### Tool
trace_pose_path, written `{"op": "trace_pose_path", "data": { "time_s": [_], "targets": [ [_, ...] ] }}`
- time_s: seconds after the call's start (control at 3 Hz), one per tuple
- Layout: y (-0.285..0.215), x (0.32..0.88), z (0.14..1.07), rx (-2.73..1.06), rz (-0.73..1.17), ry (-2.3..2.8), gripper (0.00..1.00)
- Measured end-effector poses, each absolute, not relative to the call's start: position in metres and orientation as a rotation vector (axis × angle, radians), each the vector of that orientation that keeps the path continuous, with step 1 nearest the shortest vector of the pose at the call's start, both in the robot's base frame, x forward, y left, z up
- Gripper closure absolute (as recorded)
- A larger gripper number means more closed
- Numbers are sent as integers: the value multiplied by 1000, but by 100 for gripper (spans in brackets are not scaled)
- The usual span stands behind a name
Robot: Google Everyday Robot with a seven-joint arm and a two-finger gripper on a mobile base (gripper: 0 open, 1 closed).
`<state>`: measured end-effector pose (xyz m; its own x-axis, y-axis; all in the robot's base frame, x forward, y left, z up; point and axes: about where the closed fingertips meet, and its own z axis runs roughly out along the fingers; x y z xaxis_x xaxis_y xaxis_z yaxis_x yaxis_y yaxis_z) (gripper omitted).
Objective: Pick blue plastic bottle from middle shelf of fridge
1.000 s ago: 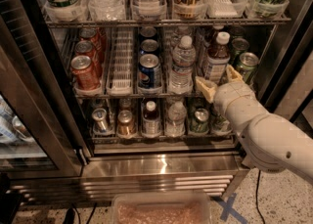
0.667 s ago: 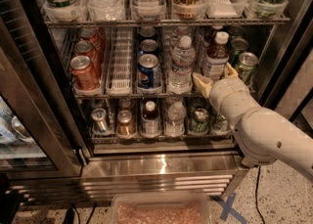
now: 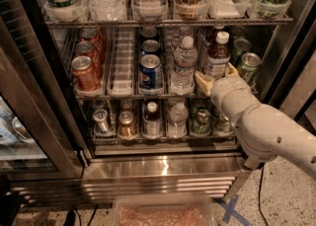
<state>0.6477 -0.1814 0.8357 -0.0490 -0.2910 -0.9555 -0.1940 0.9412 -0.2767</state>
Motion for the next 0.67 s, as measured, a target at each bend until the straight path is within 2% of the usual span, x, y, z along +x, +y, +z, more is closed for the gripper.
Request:
{"op": "trace_pose_path", "data": {
  "time_s": [0.67],
  "targets": [
    [-181,648,836,-378,-82,1631,100]
  ]
}}
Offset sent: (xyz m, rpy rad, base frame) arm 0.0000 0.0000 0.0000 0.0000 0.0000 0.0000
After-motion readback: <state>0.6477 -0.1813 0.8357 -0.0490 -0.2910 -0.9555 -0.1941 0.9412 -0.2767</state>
